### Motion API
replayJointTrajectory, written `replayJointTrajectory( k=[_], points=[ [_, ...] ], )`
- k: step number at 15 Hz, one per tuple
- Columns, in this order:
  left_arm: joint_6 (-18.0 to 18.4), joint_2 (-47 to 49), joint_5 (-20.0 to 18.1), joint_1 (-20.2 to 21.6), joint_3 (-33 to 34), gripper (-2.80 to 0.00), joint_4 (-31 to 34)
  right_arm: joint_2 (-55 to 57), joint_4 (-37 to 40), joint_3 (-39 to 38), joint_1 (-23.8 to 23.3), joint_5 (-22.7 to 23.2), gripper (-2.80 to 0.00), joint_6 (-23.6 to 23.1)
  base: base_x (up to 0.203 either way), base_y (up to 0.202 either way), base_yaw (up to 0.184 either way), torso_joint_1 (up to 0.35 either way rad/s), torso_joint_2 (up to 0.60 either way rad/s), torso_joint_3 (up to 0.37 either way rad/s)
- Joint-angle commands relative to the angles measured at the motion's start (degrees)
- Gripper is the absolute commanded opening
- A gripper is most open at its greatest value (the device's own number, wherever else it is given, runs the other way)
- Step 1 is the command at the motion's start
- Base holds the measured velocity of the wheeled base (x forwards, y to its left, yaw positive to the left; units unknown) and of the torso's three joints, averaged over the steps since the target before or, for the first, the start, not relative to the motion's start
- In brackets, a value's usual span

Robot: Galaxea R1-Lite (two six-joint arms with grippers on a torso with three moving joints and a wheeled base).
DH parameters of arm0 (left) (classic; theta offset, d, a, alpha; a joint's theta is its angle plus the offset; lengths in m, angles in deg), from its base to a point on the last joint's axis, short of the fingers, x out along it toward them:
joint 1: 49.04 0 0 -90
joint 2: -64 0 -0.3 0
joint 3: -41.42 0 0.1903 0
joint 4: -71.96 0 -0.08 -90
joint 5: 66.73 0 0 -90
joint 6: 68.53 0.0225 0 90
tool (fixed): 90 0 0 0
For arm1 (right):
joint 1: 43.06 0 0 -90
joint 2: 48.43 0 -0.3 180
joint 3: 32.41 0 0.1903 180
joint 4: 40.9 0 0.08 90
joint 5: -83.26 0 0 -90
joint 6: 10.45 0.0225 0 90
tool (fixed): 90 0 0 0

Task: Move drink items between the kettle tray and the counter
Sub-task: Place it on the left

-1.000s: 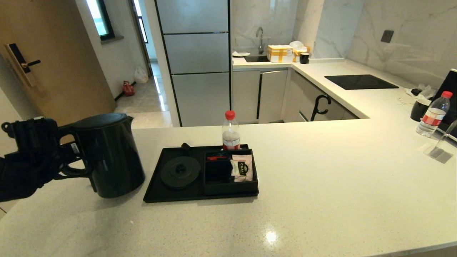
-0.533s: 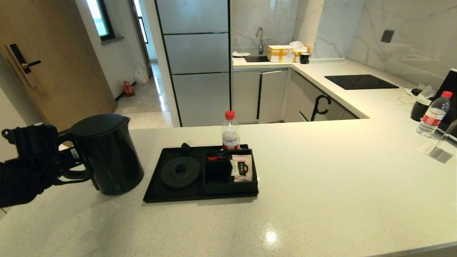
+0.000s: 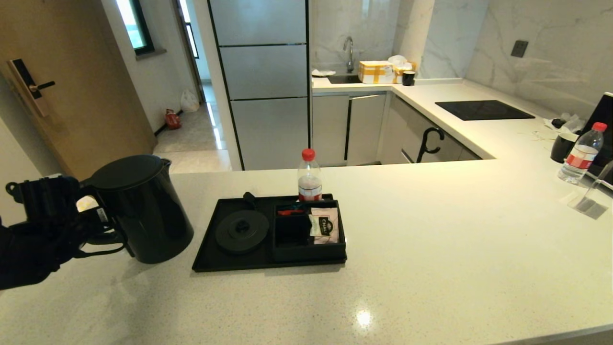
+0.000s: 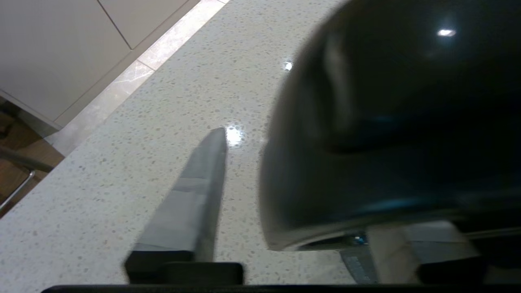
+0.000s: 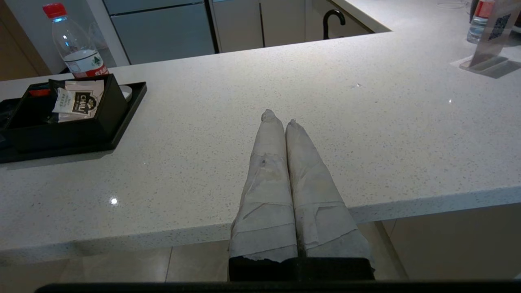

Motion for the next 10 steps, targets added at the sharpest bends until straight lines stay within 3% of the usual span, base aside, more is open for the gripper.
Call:
replayJointTrajectory(
  k=[1, 7, 10],
  points=[
    [-0.3, 0.1, 0.6, 0.0, 0.3, 0.00, -0.2, 0.0, 0.0, -1.8, 0.0, 0.0, -2.80, 0.0, 0.000, 0.000, 0.000, 0.000, 0.00, 0.000],
    [-0.5, -1.5, 2.9, 0.0, 3.1, 0.00, -1.1, 0.0, 0.0, -1.8, 0.0, 0.0, -2.80, 0.0, 0.000, 0.000, 0.000, 0.000, 0.00, 0.000],
    [1.4, -2.5, 2.7, -0.2, 7.4, 0.00, -8.6, 0.0, 0.0, -1.8, 0.0, 0.0, -2.80, 0.0, 0.000, 0.000, 0.000, 0.000, 0.00, 0.000]
  ],
)
